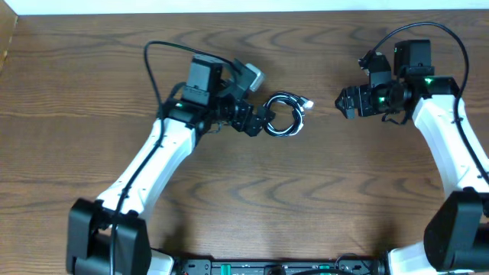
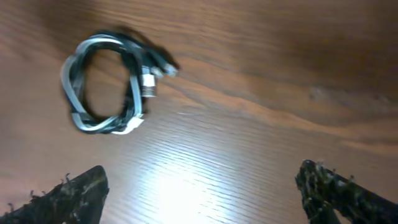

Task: Untangle cables
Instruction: 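Lower the left gripper onto the black-white cable coil and grasp it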

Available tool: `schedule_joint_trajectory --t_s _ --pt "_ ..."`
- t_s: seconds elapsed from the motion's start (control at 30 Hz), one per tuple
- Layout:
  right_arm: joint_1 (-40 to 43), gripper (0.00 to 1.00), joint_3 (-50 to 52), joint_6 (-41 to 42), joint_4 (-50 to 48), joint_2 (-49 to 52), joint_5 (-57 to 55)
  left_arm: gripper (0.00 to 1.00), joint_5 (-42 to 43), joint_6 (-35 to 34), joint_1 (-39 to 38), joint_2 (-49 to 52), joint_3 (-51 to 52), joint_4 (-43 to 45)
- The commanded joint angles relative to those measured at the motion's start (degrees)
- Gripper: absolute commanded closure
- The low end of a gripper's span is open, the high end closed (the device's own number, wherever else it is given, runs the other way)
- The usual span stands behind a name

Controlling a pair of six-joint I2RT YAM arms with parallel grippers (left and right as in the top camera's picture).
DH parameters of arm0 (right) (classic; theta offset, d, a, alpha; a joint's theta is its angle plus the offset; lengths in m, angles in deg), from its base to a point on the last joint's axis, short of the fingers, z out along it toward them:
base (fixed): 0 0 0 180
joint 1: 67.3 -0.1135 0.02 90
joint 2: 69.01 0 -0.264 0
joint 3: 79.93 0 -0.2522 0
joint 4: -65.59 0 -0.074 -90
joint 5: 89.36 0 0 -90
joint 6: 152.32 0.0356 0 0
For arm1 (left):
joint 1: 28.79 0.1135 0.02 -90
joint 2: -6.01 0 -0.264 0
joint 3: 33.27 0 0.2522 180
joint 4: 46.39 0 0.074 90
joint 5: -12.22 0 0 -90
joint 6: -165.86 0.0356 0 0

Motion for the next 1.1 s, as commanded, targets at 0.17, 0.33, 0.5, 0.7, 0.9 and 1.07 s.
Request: schedule_joint_trajectory --t_s 0.17,0.33,0.5,0.7,0.9,1.07 --pt "0.13 0.08 -0.9 8.2 0.46 0.5 -10.99 0.02 -8.66 -4.55 -3.3 6.43 -1.05 5.7" --pt "0.13 0.08 -0.9 8.39 0.28 0.5 -11.72 0.09 -15.93 -15.76 -4.59 11.26 -1.05 11.98" --pt "0.11 0.08 -0.9 8.35 0.35 0.52 -11.67 0.09 -16.81 -19.39 -4.96 14.93 -1.05 16.02" --pt "0.11 0.08 -0.87 8.35 0.48 0.52 -11.65 0.11 -16.74 -21.0 -5.27 17.81 -1.05 17.16" --pt "0.11 0.09 -0.87 8.35 1.31 0.52 -11.67 0.16 -16.76 -21.0 -6.86 20.55 -1.05 17.75" --pt "0.11 0.13 -0.85 7.82 2.27 0.52 -11.67 0.2 -16.98 -21.03 -8.13 21.66 -1.05 18.53"
